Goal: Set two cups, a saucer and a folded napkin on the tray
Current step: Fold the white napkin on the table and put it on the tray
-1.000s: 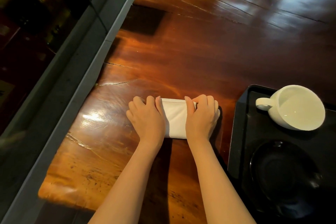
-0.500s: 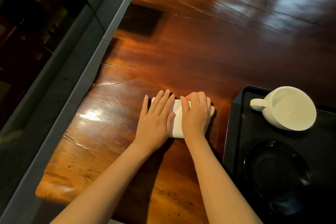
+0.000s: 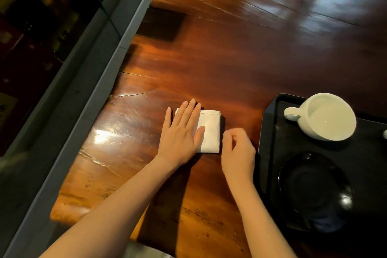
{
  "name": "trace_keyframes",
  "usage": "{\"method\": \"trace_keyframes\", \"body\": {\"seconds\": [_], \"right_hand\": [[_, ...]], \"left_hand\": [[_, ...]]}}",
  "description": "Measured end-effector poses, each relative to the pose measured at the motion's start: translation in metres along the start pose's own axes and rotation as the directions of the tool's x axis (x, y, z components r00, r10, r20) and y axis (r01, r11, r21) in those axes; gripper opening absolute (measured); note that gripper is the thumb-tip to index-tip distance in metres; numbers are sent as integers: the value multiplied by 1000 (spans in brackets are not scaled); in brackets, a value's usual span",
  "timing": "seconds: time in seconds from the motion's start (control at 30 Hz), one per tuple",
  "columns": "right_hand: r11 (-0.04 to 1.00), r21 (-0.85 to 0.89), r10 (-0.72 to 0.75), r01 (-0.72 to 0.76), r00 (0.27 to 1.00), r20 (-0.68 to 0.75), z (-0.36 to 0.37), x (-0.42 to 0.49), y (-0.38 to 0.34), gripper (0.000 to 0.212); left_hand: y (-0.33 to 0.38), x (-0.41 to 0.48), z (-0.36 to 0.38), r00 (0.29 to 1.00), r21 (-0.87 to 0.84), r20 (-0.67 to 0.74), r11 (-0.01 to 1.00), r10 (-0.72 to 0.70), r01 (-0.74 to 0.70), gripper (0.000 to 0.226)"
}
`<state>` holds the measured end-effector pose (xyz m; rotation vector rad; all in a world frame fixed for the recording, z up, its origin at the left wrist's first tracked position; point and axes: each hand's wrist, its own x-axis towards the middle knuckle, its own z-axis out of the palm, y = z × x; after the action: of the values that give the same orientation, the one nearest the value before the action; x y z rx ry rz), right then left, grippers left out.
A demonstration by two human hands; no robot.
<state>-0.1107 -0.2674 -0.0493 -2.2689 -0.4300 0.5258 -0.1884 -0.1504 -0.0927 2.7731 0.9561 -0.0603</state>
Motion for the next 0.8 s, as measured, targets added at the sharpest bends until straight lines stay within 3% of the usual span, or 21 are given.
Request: {"method": "trace_keyframes", "body": {"seconds": [0.1, 0.27, 0.57, 0.8], "right_hand": [[999, -4, 35, -35, 993, 109, 2, -19, 12, 14], [998, 27, 54, -58, 989, 135, -2, -18, 19, 27], [994, 78, 61, -70, 992, 114, 0, -14, 13, 23], [982, 177, 26, -61, 980, 195, -3, -8, 7, 18]], "left_hand": [[1, 0, -2, 1000, -10, -8, 1000, 5, -5, 64], [3, -1, -3, 1000, -21, -14, 1000, -2, 1, 65], [4, 1, -4, 999, -15, 31, 1000, -7, 7, 74], [3, 3, -1, 999, -7, 35, 1000, -14, 15, 72]]}}
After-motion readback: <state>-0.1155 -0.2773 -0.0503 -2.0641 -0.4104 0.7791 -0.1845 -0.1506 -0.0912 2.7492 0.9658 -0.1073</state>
